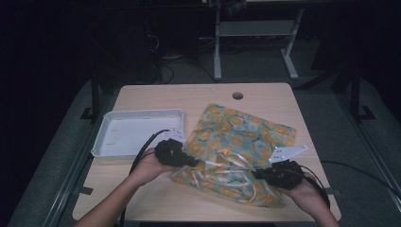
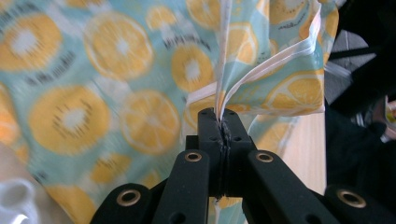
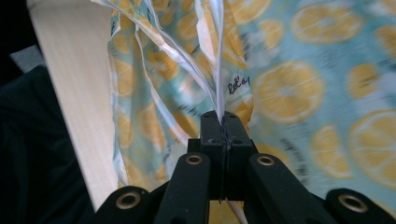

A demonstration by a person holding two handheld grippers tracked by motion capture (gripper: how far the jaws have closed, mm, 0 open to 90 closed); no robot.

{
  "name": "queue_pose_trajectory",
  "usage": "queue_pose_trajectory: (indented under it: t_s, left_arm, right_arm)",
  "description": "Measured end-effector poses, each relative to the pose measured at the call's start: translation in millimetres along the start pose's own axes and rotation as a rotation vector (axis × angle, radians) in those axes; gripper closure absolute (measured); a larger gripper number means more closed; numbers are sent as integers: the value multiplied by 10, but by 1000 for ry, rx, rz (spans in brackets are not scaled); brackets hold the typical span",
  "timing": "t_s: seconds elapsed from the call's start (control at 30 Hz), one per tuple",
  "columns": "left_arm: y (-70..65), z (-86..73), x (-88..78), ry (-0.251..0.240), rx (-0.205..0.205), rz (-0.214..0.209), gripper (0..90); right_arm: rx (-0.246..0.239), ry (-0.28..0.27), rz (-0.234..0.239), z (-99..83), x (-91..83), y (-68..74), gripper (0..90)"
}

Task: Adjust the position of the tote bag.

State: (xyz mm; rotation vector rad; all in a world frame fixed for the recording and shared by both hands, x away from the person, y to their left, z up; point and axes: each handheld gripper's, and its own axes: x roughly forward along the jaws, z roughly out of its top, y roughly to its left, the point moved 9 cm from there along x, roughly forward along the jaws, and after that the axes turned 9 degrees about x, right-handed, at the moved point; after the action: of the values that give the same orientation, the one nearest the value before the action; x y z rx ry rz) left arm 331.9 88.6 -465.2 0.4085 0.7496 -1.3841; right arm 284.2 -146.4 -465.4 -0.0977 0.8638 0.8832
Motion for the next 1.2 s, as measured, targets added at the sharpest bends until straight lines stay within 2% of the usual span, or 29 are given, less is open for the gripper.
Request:
queue_pose_trajectory:
  t_s: [0.07, 0.27, 0.3, 0.37, 0.47, 0.6, 0.67, 0.73, 0.77, 0.83, 0.87, 1.03, 1.2]
  left_arm:
    - [-63, -79, 3, 14, 0, -14, 890]
    - [-231, -325, 29, 56, -9, -65, 880]
    - [-255, -360, 33, 60, -8, -72, 863]
    - [-278, -415, 32, 64, -10, -72, 808]
    - [-288, -421, 2, 55, -11, -64, 763]
    - [-294, -338, -71, 25, 7, -66, 753]
    - [-316, -315, -95, 22, 19, -83, 761]
    - [-365, -306, -117, 22, 25, -122, 741]
    - [-373, -296, -136, 15, 37, -121, 712]
    - [-366, -279, -187, 4, 40, -107, 605]
    - [-360, -268, -216, -6, 37, -96, 580]
    - [-214, -212, -292, -42, 14, -45, 565]
    - [-121, -116, -218, -54, 2, -26, 494]
  right_arm:
    - [-10, 19, 15, -53, 42, 46, 889]
    - [-1, 68, 61, -210, 132, 210, 881]
    - [-13, 74, 64, -239, 150, 229, 865]
    - [-3, 91, 80, -291, 164, 269, 808]
    - [9, 80, 101, -292, 127, 287, 704]
    - [18, 39, 123, -232, 9, 296, 579]
    - [15, 14, 114, -214, -53, 278, 529]
    - [16, -15, 101, -196, -118, 237, 503]
    - [27, -28, 101, -185, -153, 219, 501]
    - [31, -49, 92, -159, -215, 179, 489]
    - [31, -62, 91, -141, -240, 168, 481]
    - [24, -93, 51, -53, -297, 56, 467]
    - [30, -99, 35, 33, -235, -35, 466]
